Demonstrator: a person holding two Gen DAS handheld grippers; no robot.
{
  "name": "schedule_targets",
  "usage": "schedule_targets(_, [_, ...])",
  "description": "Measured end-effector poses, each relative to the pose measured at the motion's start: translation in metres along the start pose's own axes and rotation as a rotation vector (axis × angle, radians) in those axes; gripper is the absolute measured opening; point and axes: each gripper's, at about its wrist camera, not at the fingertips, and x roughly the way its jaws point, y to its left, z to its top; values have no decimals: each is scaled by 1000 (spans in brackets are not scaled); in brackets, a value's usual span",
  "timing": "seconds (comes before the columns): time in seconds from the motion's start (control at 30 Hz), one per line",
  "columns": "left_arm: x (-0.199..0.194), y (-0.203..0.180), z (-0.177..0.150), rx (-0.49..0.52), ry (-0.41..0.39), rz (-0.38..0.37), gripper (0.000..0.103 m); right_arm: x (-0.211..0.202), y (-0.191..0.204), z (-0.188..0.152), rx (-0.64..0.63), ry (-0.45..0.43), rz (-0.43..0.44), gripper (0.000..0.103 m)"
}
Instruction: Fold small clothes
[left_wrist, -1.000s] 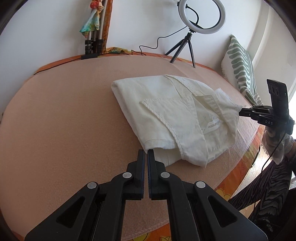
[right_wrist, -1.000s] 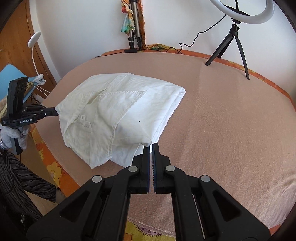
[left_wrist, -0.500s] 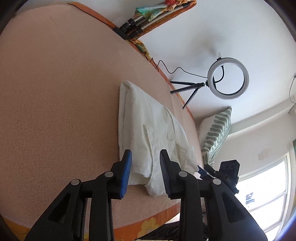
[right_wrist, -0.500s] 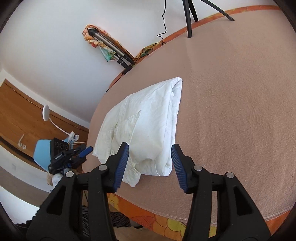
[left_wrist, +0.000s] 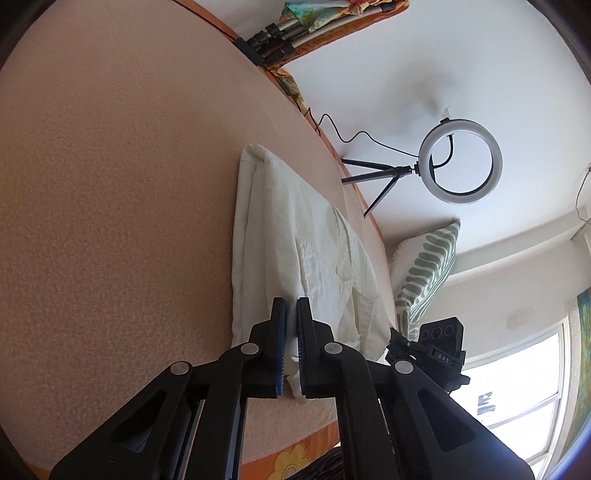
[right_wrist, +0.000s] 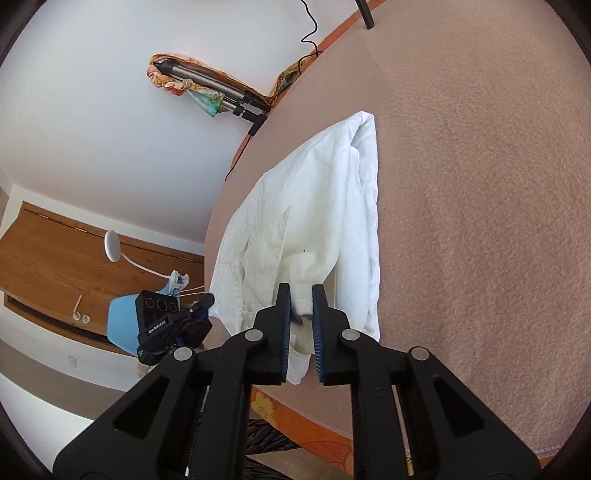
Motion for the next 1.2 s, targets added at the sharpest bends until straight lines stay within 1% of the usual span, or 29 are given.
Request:
schedule_targets(0.03, [-2,-4,0,22,-7,-3,2,-4,7,-1,-31,-9,-27,9])
schedule_targets(0.07, [-5,-10,-1,52,-17,11,2,-8,15,-2,-66,-22,-54,8])
schedule_targets(0.13, [-11,-19,-1,97,-32,22,2,-18,29,-4,-128,-43,-83,8])
schedule_targets(0.2, [-12,-19,-3,126,-34,54,2,-19,32,-9,-182,-50,-152,7])
schedule_targets(0.23, [-9,-13,-4,123,-22,80,2,-15,29,-11,-184,-33,-182,7])
schedule_targets(0.3, [0,3,-9,88,15,123,2,-6,17,-15,-158,10,-211,7])
schedule_targets(0.33, [3,10,-12,82,27,155,2,-3,12,-17,-152,16,-223,7])
schedule_targets(0.37, [5,14,-14,78,36,170,2,-2,8,-18,-144,19,-221,7])
schedule_targets(0.43, [5,16,-17,83,40,181,2,-2,5,-20,-147,22,-219,7])
schedule_targets(0.6, [2,12,-19,103,40,197,2,-1,11,-23,-198,43,-265,7])
schedule_targets(0.67, [-1,8,-18,128,36,226,1,-5,15,-26,-229,54,-288,7])
schedule_targets(0.73, [-6,3,-15,153,36,236,1,-13,20,-27,-249,37,-316,9])
schedule_targets(0.8, [-12,-4,-7,185,22,241,1,-23,28,-25,-266,6,-321,10])
schedule_targets(0.83, [-14,-6,-2,193,16,246,3,-28,34,-24,-286,-22,-335,11])
schedule_targets(0.87, [-16,-8,3,192,13,251,10,-31,41,-23,-306,-49,-345,13])
schedule_targets(0.9, [-18,-10,9,188,5,251,13,-31,49,-21,-324,-71,-352,17])
schedule_targets(0.93, [-20,-10,16,182,-3,238,14,-30,58,-19,-348,-82,-345,19])
schedule_targets(1.0, [-21,-11,31,160,-14,191,15,-18,80,-18,-420,-91,-337,19])
schedule_targets(1.07, [-18,-9,47,136,-10,141,17,4,102,-18,-499,-69,-324,19])
schedule_targets(1.1, [-16,-7,55,110,-22,121,19,15,110,-19,-530,-57,-321,19])
schedule_targets(1.13, [-15,-4,63,82,-38,98,24,29,119,-20,-560,-45,-308,19])
schedule_targets(1.2, [-7,4,77,35,-44,46,26,58,134,-18,-609,-16,-284,19])
